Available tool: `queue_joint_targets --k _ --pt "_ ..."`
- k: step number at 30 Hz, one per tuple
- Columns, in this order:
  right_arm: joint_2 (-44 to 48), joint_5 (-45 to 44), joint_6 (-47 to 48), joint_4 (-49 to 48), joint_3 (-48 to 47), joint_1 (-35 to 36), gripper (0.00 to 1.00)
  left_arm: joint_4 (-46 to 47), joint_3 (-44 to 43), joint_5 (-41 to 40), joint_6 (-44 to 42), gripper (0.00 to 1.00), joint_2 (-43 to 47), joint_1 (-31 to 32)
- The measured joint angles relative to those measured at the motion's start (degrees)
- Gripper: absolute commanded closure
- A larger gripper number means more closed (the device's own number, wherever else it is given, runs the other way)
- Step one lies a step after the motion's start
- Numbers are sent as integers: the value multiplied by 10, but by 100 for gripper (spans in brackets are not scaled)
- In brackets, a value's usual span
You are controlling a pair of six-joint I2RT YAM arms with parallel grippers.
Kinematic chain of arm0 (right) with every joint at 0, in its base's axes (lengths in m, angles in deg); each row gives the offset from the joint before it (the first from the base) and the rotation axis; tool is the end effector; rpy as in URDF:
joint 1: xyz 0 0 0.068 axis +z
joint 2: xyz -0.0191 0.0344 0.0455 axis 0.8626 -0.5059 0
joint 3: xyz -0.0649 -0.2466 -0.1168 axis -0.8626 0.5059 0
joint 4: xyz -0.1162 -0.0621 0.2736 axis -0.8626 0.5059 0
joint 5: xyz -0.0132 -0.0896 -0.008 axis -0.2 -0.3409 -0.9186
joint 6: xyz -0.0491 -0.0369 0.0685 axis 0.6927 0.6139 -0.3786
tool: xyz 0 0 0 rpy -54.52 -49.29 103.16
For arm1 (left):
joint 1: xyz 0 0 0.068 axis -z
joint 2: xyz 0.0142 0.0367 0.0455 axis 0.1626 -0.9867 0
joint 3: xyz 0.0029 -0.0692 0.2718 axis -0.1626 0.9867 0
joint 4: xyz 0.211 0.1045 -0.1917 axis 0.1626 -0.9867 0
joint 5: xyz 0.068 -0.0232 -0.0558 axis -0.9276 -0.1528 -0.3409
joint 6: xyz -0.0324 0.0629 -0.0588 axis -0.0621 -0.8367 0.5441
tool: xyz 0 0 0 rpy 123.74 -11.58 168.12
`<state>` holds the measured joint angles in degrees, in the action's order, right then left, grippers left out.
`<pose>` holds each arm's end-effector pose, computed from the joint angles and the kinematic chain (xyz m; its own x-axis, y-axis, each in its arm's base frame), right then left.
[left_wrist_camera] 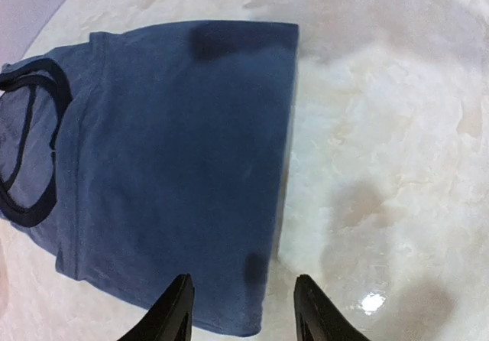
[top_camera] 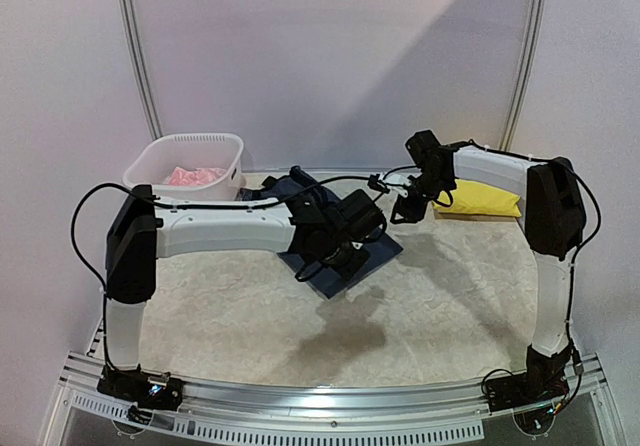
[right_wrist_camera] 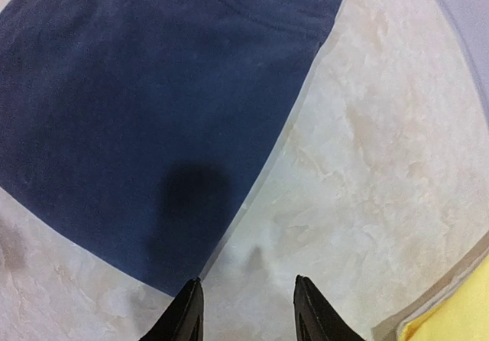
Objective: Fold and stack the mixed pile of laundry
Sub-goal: Move the 2/3-rectangle-folded tank top to the center of the board.
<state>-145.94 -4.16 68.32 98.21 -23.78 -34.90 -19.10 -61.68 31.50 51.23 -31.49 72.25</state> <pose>0.4632 0.2328 0.1587 -0.2997 -0.8336 -0.4640 -0.9046 0.4028 -0.1393 0.2672 -0.4509 0.1686 -0.5483 0.6030 -0.5794 0.6159 0.7599 0.2080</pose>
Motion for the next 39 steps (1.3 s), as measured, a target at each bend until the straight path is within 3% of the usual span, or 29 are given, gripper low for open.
queue_joint_targets --k 10,23,35,37,39 --pt "-119 29 -30 82 -66 -22 67 29 10 43 -6 58 -30 3" --pt "-124 58 -74 111 -80 -42 68 34 42 27 -3 55 -30 3" --pt "40 79 -97 97 39 -64 67 5 -36 21 14 57 -113 -5" --pt "75 82 -97 94 68 -64 67 2 -36 16 17 63 -121 -9" --pt "107 87 -97 91 93 -64 67 1 -39 14 17 76 -129 -14"
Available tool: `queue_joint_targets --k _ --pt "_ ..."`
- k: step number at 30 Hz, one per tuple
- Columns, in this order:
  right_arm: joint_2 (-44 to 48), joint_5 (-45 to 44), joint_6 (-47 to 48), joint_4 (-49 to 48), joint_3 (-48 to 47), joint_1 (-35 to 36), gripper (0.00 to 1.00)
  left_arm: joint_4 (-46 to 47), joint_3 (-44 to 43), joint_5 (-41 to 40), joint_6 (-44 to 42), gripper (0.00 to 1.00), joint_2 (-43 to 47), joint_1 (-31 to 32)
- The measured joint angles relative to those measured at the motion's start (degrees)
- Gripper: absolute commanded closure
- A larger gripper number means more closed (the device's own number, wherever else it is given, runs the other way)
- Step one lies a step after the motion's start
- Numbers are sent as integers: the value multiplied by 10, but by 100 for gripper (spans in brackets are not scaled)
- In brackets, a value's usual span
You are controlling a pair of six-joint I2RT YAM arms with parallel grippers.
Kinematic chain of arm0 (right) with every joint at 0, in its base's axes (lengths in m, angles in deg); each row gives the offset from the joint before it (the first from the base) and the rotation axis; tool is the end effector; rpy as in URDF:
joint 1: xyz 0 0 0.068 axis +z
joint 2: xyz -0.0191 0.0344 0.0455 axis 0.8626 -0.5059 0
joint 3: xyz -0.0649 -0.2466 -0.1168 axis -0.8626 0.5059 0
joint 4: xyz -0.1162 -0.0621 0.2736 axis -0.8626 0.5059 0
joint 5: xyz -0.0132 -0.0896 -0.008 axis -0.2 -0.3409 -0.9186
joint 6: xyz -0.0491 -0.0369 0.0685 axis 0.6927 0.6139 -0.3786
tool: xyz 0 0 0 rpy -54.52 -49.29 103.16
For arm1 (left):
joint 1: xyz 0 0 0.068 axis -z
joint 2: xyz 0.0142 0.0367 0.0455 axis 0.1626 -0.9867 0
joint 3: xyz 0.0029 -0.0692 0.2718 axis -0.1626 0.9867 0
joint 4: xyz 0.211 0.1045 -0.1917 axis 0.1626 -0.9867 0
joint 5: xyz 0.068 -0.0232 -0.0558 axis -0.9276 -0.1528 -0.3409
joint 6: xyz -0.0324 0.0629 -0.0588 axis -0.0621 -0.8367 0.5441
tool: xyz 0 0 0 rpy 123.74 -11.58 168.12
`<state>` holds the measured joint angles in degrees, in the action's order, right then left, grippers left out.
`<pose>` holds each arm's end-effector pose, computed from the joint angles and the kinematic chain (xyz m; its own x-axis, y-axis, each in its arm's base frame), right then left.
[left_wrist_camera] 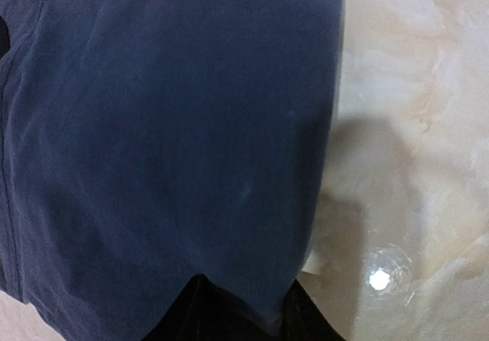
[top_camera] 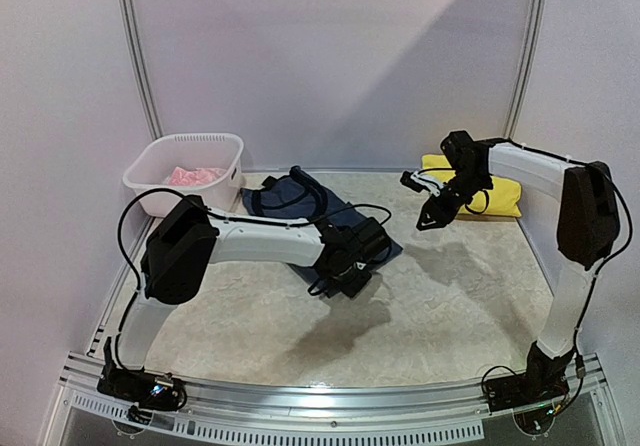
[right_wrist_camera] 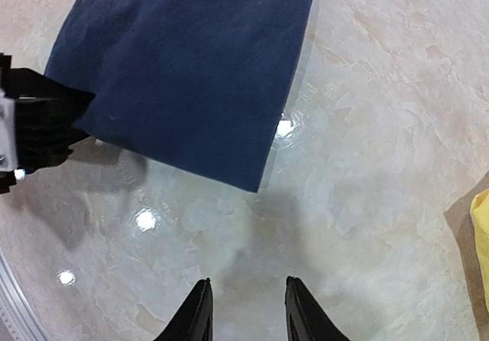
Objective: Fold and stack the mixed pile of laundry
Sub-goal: Move the 2/3-rectangle-folded tank top to the center of the board.
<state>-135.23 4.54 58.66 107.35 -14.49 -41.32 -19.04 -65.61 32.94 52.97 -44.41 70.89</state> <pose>0.4207 0.1705 0.1830 -0.5685 -0.6889 -0.4497 -0.8051 0.5782 0.1320 0.2843 -0.4603 0.0765 -0.6225 0.6385 -0.4525 0.6090 0.7584 0.2323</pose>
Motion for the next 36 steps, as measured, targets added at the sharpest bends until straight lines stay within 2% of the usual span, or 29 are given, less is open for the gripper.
queue_joint_targets --k 4,8,13,18,23,24,27,29,33,36 --pt "53 4 2 -3 49 -3 67 -2 -14 5 -4 100 -9 -5" --pt "100 4 15 -5 96 -6 67 -1 -14 20 -18 100 -11 -4" --pt "160 8 60 5 160 -7 67 3 -3 69 -83 100 -1 12" --pt "206 17 122 18 219 -7 66 -15 25 131 -143 100 24 73" --pt "248 41 183 41 289 -7 66 -45 99 188 -172 100 81 157" --pt "255 46 194 46 301 -7 66 -56 112 194 -174 97 91 171" --pt "271 55 219 60 320 -4 65 -78 143 199 -173 75 113 199" --pt "283 61 231 64 328 5 64 -83 157 195 -172 65 125 203" --pt "327 71 252 68 360 53 61 -90 171 152 -172 57 137 210" --pt "398 75 260 73 405 112 60 -62 232 94 -179 56 193 230"
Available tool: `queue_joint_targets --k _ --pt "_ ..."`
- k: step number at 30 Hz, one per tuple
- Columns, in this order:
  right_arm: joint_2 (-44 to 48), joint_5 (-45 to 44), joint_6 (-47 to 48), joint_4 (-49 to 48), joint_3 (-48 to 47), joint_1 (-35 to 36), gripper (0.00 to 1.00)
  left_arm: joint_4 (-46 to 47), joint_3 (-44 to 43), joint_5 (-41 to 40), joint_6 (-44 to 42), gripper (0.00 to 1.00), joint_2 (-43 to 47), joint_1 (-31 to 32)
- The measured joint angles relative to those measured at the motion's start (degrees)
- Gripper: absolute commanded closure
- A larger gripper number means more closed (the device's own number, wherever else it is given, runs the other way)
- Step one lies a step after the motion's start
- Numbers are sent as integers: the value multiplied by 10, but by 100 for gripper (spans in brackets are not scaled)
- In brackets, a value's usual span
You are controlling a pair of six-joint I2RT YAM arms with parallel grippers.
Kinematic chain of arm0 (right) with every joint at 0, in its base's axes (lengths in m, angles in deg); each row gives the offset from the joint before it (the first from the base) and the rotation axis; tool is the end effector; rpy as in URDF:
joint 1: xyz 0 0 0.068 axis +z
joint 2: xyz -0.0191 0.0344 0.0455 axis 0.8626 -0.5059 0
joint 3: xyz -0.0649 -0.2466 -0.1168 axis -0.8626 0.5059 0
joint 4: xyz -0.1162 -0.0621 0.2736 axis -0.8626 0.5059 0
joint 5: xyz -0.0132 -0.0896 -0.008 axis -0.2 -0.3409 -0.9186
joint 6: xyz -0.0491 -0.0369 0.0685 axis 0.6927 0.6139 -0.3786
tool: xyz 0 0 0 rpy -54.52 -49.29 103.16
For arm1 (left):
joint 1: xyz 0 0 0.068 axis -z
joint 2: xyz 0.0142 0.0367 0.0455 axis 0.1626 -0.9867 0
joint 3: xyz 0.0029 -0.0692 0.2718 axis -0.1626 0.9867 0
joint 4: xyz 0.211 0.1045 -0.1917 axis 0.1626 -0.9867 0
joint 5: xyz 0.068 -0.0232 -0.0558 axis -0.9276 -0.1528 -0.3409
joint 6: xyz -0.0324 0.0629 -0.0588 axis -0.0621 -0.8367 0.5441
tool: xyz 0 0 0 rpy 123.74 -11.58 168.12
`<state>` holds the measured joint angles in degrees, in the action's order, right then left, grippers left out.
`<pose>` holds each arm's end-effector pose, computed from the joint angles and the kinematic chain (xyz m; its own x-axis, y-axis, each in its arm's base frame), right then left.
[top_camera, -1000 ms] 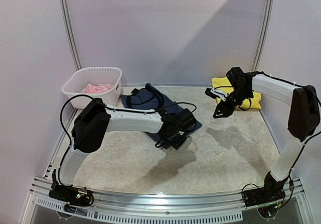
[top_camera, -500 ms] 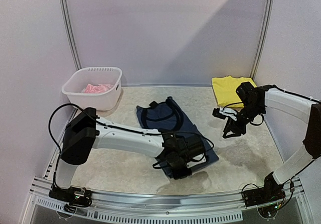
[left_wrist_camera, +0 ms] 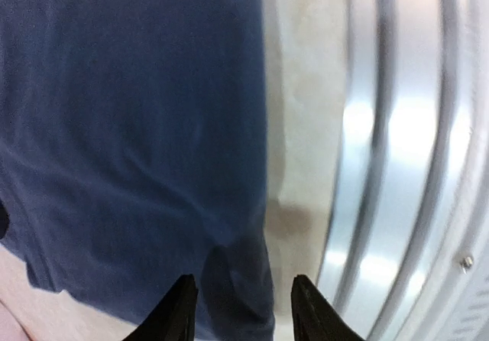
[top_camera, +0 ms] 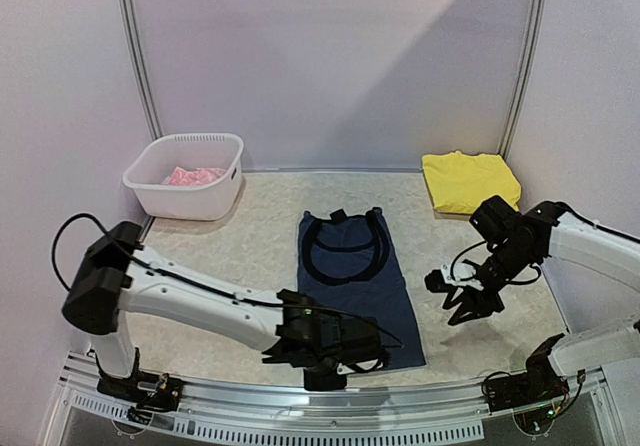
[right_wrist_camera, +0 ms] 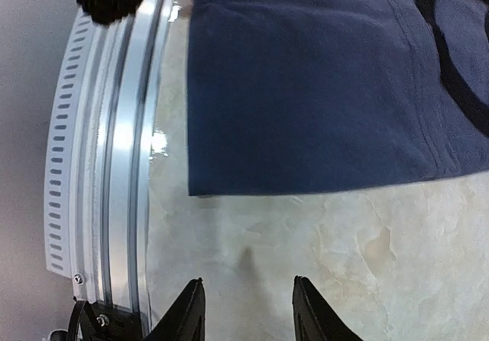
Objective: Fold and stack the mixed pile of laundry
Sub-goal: Move the 2/3-rectangle-folded tank top to the center of the board, then fold the 2/3-rectangle-folded tank top at the center of the board.
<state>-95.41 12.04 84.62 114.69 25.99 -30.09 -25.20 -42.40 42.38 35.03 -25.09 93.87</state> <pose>0.1945 0.1557 0.1784 -0.0449 -0.8673 -0.4958 -0.9944 -0.0089 0.1057 0.0587 -0.4283 0.0958 -0.0463 0.9791 -0.1983 0.9719 0.0900 0.2175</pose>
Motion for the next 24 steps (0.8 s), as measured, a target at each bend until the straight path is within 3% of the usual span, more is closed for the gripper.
queue_joint_targets --k 5,14,24 --pt "107 -19 -15 -9 66 120 60 23 83 -43 10 58 118 54" --pt "-5 -113 -62 -86 78 285 63 55 151 -87 28 59 102 60" --pt "-38 -156 -84 -128 80 332 63 79 148 -96 28 69 73 60"
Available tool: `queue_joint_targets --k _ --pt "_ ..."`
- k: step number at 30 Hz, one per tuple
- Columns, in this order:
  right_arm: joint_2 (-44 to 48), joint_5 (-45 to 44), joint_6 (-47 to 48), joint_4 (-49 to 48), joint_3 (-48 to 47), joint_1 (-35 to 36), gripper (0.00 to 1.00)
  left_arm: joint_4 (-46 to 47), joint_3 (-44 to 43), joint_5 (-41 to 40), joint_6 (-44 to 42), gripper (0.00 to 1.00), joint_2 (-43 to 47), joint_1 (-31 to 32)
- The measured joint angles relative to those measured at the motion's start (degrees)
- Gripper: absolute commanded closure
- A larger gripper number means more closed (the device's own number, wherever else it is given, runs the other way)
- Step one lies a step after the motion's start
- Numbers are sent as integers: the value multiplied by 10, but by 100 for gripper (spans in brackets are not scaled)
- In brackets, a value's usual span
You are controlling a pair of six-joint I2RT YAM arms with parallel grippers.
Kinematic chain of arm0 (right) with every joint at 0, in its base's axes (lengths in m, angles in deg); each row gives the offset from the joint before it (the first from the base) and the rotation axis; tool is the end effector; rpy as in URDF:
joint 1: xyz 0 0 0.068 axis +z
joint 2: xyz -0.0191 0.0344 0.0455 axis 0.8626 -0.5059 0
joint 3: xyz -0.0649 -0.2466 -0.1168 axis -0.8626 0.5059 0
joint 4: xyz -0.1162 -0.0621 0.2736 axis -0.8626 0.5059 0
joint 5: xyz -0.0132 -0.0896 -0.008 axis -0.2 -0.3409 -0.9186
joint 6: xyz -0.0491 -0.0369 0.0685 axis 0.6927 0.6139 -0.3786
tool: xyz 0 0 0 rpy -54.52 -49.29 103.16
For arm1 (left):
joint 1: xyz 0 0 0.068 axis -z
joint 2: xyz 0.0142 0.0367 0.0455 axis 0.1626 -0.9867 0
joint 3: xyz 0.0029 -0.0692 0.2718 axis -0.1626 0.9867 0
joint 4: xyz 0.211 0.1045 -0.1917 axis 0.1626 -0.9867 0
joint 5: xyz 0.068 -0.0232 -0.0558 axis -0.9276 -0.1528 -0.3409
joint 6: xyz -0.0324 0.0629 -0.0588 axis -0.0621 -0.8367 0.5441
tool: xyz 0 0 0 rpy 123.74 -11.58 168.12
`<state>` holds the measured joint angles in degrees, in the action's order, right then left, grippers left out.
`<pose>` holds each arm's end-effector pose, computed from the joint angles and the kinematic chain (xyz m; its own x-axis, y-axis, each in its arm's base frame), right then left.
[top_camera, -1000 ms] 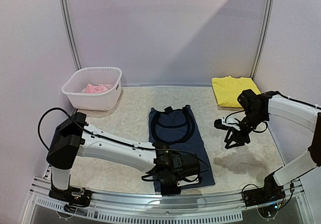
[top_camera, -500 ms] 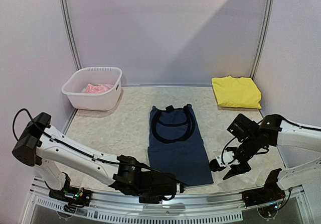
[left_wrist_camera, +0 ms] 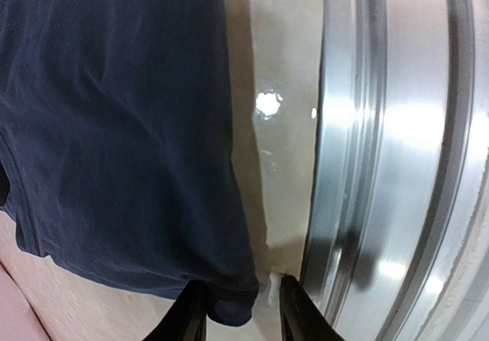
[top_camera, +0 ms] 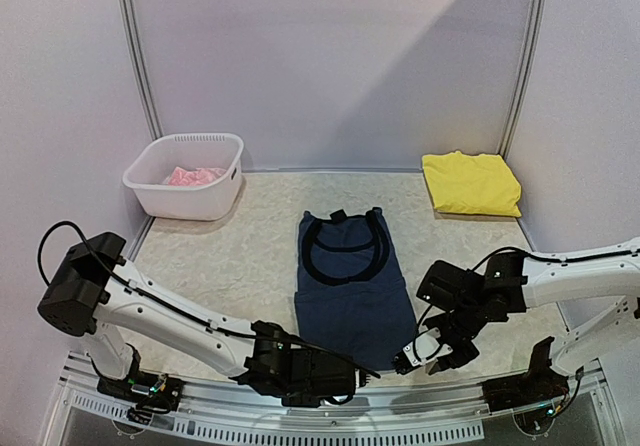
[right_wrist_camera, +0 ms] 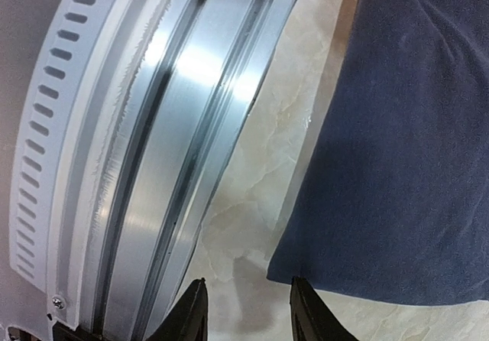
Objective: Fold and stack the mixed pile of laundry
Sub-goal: Fold the 2/3-rectangle-folded tank top at the center of the board.
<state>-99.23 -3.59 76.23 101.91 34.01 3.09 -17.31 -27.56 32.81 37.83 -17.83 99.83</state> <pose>0.0987 0.2319 0.1177 0.3621 -0.8829 -0.2990 -0.9254 -0.3789 -0.0019 0.0275 -0.3821 0.0767 0.0078 0.9768 -0.2140 0.9290 0.0721 0.3631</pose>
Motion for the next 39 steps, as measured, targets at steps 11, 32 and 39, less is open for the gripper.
queue_joint_targets --k 11,32,39 --pt "-79 -45 -4 -55 3 3 62 24 19 -16 0 97 0 0" --pt "54 -104 -26 8 -82 -30 100 23 39 -97 -8 100 107 -44" --pt "37 -91 -16 16 -183 -156 100 20 -6 -115 -41 100 167 -139"
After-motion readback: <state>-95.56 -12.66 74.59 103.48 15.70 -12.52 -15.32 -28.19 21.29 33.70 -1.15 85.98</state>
